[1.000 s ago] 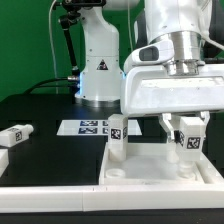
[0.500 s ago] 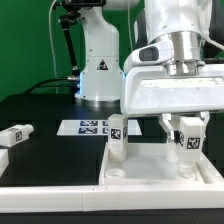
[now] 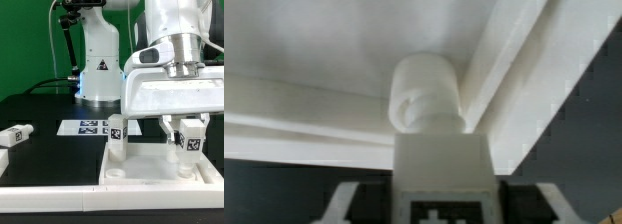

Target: Assemble square table

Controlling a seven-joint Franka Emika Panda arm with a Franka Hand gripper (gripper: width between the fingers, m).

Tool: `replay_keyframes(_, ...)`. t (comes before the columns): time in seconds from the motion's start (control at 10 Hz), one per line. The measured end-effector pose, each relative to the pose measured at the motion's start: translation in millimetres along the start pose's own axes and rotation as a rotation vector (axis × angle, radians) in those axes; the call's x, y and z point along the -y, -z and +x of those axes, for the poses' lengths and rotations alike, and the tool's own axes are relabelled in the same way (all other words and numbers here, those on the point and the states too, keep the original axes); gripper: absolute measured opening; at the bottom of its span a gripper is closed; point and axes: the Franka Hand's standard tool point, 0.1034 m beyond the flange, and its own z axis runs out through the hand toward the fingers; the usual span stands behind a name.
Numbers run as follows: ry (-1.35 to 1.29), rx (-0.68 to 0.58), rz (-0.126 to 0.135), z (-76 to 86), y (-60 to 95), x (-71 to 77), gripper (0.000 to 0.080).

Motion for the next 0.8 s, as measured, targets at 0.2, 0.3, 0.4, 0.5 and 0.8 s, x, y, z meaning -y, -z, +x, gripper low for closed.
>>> replay_keyframes(0.2, -0.001, -0.006, -0.003, 3.4, -2.9, -2.8, 0.0288)
replay_keyframes(0.3, 0.003, -0.004, 0.000, 1.2, -6.5, 1.1, 0.0288)
replay_keyframes(0.4, 0.005, -0.001, 0.001, 0.1, -9.8, 2.7, 0.0288)
replay_keyframes(0.5, 0.006, -0.002, 0.003, 1.2, -10.9, 5.0, 0.0288)
replay_keyframes(0.8, 0.008, -0.001, 0.004, 1.2, -11.0, 5.5, 0.0400)
